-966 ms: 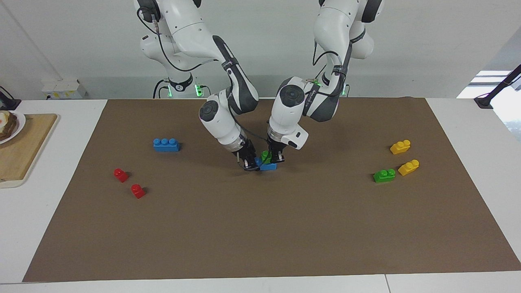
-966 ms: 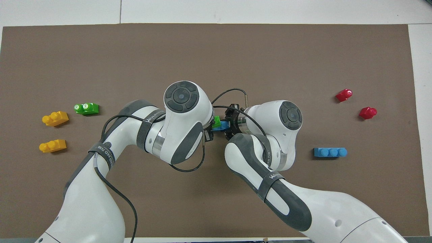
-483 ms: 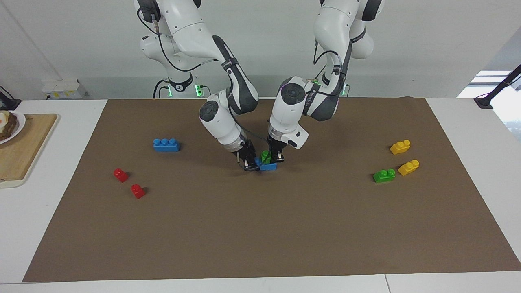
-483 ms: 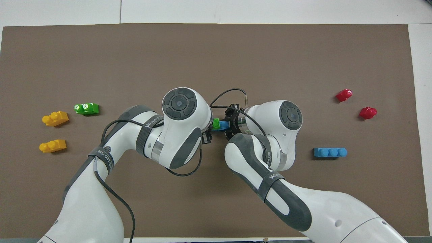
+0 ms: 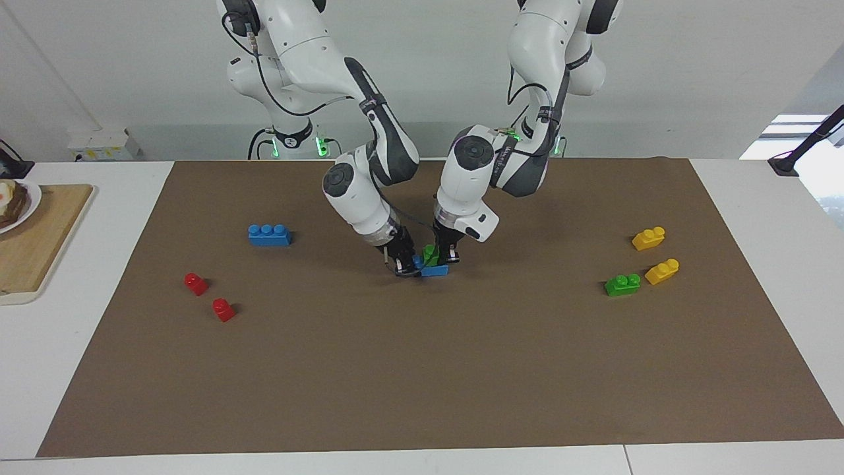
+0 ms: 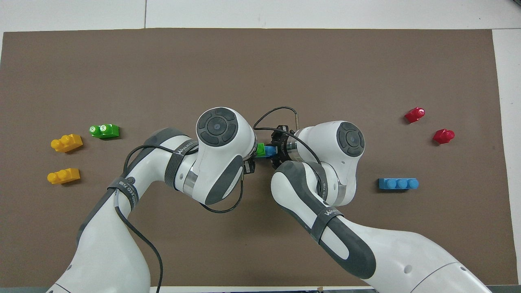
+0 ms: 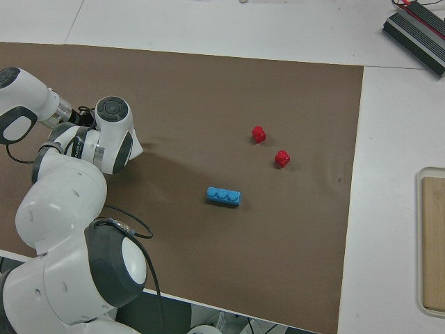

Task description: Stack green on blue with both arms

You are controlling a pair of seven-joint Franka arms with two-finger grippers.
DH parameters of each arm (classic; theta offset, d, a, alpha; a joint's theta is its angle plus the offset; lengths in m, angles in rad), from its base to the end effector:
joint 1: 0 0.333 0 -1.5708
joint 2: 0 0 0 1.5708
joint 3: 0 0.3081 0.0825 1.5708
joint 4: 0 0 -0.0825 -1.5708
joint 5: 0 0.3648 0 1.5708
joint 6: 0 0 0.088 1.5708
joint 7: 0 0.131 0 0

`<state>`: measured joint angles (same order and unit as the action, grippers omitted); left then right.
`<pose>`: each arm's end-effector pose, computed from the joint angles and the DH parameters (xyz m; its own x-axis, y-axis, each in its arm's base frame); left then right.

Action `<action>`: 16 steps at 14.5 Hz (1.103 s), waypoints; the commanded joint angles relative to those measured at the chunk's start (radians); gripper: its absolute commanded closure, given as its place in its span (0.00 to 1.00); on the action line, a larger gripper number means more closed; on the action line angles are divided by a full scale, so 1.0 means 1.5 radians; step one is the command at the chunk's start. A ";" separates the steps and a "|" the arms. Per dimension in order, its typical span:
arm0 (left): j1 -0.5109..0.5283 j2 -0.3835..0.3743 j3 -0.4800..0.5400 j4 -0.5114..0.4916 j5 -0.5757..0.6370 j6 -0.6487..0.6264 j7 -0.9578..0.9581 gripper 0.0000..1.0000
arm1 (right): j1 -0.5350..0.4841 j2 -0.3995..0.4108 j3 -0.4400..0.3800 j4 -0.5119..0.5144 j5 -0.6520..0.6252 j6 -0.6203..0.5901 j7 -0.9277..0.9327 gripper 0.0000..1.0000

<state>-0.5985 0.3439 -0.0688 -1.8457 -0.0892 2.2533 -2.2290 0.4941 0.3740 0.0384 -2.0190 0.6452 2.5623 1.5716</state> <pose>0.4882 -0.3868 0.3264 -0.0500 0.9923 -0.1130 0.9987 0.0491 -0.0102 0.5236 0.3064 0.2641 0.0200 -0.9070 -0.4206 -0.9989 -0.0003 -0.0468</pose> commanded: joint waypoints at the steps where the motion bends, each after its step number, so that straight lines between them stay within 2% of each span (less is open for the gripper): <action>1: -0.010 0.018 0.012 -0.026 0.022 0.013 -0.004 1.00 | -0.006 0.008 -0.002 -0.006 0.021 0.019 -0.024 1.00; 14: -0.004 0.030 0.012 -0.025 0.029 0.036 -0.006 1.00 | -0.007 0.008 -0.002 -0.006 0.021 0.019 -0.025 1.00; 15: -0.002 0.030 0.012 -0.022 0.028 0.035 -0.011 0.85 | -0.007 0.008 -0.002 -0.006 0.021 0.019 -0.025 1.00; 16: -0.001 0.029 0.012 -0.020 0.027 0.035 -0.012 0.38 | -0.007 0.008 -0.002 -0.006 0.021 0.019 -0.025 1.00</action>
<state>-0.6039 0.3541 -0.0702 -1.8481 -0.0641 2.2693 -2.2229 0.4935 0.3755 0.0384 -2.0176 0.6453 2.5628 1.5716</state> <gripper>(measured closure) 0.656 0.656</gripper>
